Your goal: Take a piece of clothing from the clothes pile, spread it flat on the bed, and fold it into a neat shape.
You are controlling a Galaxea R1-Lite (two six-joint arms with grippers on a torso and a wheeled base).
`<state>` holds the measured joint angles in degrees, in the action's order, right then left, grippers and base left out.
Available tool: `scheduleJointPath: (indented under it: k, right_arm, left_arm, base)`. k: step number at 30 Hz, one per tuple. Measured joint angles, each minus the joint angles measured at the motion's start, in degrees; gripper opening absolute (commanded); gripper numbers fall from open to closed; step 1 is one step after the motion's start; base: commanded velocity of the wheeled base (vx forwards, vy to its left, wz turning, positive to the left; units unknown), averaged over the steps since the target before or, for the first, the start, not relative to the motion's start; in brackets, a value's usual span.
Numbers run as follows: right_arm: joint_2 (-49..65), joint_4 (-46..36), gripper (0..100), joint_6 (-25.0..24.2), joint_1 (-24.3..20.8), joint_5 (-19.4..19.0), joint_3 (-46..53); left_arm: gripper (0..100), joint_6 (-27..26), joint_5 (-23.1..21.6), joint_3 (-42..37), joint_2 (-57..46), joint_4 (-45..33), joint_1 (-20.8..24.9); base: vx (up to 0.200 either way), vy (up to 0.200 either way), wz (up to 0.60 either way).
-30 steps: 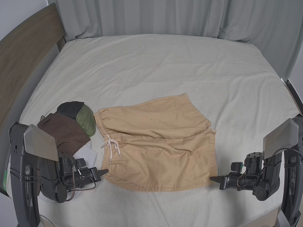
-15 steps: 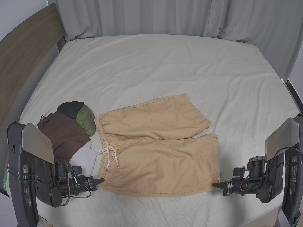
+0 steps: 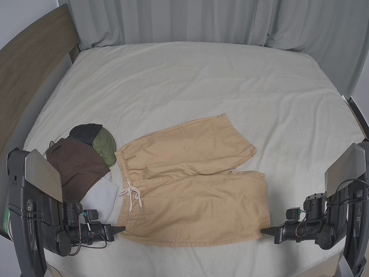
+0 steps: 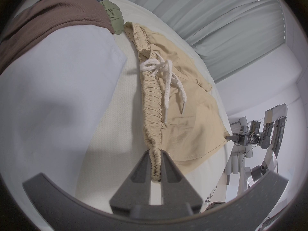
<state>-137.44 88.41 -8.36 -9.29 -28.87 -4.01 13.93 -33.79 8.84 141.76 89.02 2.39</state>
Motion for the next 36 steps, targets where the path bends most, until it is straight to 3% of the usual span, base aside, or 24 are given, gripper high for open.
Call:
scheduleJointPath:
  k: [6, 13, 22, 27, 36]
  right_arm:
    - [0.0, 0.0, 0, 0.2, 0.0, -0.2, 0.5]
    - [0.1, 0.0, 0, 4.3, 0.5, -1.9, 2.6]
    - [0.1, -1.7, 0, 5.3, 1.2, -2.4, 3.0]
    - [1.0, -6.0, 0, 6.7, 1.3, -2.8, 3.0]
    - [2.0, -4.9, 0, 6.9, 1.2, -3.2, 3.0]
  left_arm:
    - [0, -0.2, 0.0, -0.6, 0.0, 0.0, 0.1]
    - [0, -2.6, -0.1, -2.7, -0.1, 0.0, 0.0]
    - [0, -10.7, -2.6, -7.3, 0.0, 0.0, -0.2]
    - [0, -11.1, -2.8, -7.8, 0.2, -0.1, -0.3]
    - [0, -10.9, -3.3, -7.8, 0.2, -0.1, -0.4]
  base:
    - [0.000, 0.000, 0.00]
    - [0.000, 0.000, 0.00]
    - [0.000, 0.000, 0.00]
    - [0.000, 0.000, 0.00]
    - [0.000, 0.000, 0.00]
